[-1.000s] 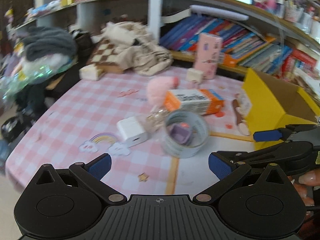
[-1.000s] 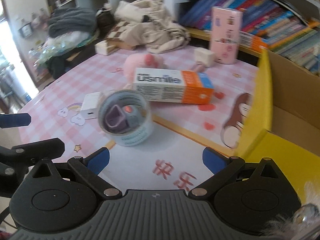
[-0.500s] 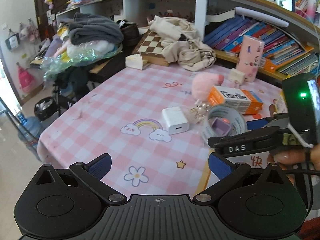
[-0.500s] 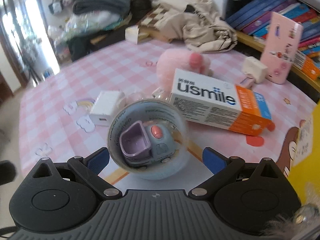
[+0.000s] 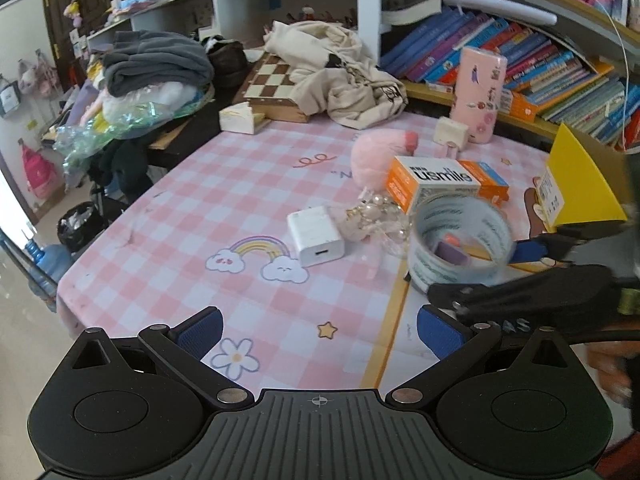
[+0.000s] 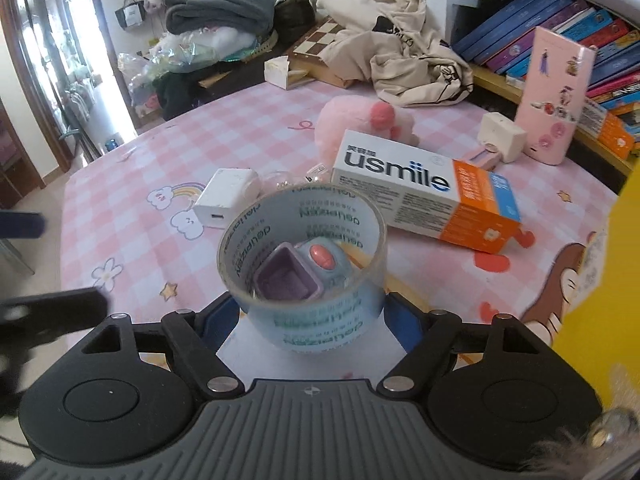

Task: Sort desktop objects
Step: 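Lift the tape roll with the right tool while the left tool grasps the toy car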

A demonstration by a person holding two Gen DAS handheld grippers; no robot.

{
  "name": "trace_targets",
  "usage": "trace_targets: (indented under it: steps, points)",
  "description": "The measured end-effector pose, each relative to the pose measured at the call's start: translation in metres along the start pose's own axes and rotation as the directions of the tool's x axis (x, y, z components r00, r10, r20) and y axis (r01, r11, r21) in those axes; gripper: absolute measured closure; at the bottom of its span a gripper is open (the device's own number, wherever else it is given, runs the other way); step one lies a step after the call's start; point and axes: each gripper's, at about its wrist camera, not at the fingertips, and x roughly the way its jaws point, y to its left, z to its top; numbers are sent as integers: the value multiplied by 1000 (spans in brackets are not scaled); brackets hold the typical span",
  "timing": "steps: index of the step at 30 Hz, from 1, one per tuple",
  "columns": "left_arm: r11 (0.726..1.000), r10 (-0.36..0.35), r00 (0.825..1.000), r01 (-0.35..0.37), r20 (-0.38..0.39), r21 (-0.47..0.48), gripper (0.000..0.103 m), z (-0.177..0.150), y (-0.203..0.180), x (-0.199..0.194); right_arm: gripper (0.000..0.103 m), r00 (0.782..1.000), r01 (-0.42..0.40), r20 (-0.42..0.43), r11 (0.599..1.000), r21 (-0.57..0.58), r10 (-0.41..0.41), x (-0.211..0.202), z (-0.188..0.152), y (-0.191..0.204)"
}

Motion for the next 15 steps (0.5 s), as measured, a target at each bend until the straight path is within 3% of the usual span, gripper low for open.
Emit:
trace_targets:
  steps: [9,15]
  points:
    - [999,-34,999,34,-18,11,0,3,-23,11,26,999,27,16,999,42,-28,-30,-18,-19]
    - [999,-22,999,23,43,-28,0,6,-28,3,26,999,-3,52,997,81,-1,-50,-31,-31]
